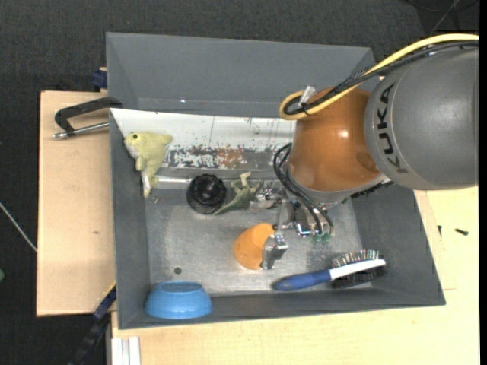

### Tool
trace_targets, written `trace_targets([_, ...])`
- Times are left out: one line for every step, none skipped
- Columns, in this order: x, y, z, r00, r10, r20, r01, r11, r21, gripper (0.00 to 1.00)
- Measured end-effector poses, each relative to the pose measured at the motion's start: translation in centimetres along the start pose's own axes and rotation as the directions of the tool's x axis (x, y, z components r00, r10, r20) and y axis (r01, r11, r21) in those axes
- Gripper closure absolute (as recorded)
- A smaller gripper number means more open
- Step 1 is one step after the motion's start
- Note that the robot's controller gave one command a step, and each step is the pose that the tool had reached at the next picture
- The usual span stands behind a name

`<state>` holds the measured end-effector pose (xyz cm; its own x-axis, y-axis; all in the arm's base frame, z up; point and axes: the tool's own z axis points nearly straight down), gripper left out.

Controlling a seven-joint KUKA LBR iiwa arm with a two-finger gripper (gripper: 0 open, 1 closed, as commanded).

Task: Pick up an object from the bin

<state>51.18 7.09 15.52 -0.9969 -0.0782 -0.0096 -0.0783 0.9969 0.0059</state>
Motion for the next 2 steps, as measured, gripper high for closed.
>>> trace_targets([-2.32, -2.05, 8.16, 1.000, -0.006, -0.005, 0.006, 1.000, 0.004, 0.00])
trace_targets([-2.45, -1.98, 7.78, 1.000, -0.007, 0.001, 0.007, 1.000, 0.004, 1.00])
